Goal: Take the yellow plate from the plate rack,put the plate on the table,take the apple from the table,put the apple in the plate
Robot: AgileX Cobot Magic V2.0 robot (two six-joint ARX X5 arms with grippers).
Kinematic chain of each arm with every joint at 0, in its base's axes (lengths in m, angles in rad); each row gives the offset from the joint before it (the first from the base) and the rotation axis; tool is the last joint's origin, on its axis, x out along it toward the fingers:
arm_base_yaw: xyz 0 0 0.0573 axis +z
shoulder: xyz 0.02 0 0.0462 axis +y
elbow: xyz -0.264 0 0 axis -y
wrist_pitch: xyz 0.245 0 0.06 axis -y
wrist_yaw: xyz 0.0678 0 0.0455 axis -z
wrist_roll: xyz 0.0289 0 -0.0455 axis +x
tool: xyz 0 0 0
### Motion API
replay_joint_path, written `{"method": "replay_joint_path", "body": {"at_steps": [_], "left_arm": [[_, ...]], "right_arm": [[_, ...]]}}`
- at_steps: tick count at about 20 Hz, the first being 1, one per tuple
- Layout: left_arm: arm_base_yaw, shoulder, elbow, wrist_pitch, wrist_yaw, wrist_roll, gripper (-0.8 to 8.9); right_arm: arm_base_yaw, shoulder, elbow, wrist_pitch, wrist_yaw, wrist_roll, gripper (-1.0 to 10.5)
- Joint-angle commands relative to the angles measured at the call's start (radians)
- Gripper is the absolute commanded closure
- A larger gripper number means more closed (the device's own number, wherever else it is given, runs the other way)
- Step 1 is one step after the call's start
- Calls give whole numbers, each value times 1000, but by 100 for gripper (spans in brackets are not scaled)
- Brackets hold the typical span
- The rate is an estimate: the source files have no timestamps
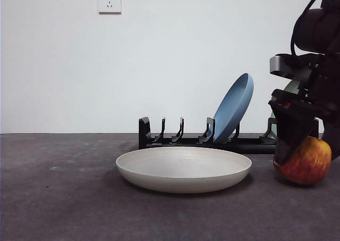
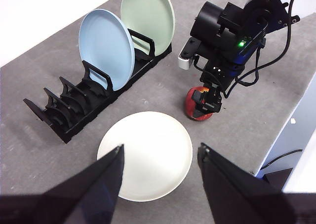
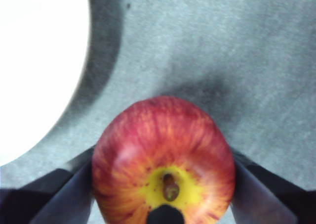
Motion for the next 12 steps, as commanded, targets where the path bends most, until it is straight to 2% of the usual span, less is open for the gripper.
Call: {"method": "replay_joint_path", "body": {"at_steps": [1, 6, 9, 12], "left_arm": [[0, -1, -1, -5, -2, -13, 562], [0, -1, -1, -7, -2, -13, 562], [0, -1, -1, -16, -2, -13, 562], [0, -1, -1, -20, -2, -11, 562]], "right_arm": [[-1, -67, 1, 7, -1, 18, 958], [19, -236, 12, 55, -2, 92, 959], [108, -251, 64, 66, 7, 101, 959], [247, -208, 108, 132, 102, 118, 959]]}}
